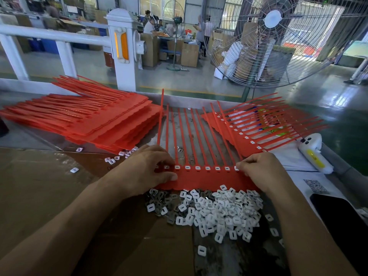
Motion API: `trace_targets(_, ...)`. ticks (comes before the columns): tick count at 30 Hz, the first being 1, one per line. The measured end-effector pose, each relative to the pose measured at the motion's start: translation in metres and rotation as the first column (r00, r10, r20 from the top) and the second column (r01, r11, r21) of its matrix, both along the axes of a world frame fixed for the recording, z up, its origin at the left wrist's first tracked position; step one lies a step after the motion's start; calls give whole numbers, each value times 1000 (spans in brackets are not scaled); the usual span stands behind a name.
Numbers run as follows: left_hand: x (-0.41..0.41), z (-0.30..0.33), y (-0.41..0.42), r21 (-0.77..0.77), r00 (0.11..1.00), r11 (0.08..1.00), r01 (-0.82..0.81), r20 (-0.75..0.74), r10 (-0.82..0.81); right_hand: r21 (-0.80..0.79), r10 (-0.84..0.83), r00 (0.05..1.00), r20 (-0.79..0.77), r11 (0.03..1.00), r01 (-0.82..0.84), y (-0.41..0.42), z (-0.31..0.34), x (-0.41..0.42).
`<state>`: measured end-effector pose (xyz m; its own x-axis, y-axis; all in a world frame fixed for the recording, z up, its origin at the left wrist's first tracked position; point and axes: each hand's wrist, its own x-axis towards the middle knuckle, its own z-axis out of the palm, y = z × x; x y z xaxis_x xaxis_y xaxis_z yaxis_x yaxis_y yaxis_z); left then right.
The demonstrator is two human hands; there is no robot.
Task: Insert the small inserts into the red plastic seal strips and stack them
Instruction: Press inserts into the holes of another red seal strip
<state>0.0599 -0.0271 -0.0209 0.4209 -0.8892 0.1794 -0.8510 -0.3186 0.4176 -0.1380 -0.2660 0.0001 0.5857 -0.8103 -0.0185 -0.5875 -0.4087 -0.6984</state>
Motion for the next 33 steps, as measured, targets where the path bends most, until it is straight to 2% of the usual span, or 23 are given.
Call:
trace_targets(6,0,0,0,-3,1000,1000,3,4,-3,-58,-14,999,-51,998,11,2,-2,4)
trace_targets(14,-1,0,-1,-5,1000,1000,-4,-5,4,78,-66,995,-72,994,72,2,6,9)
trace_targets(20,-3,3,0,-10,1000,1000,-10,-4,10,98,-67,997,-32,993,70,1,4,5)
trace_targets(25,-1,2,1,-13,1000,1000,-4,-11,4,32,7,999,45,999,-9,1,0,-4)
trace_targets(28,-1,1,1,-8,1000,1000,0,-14,0,31,118,992,45,992,-119,3,5,-7)
trace_targets(33,0,0,1,-3,1000,1000,-5,-13,5,135,320,934,-162,944,-300,14,14,-6)
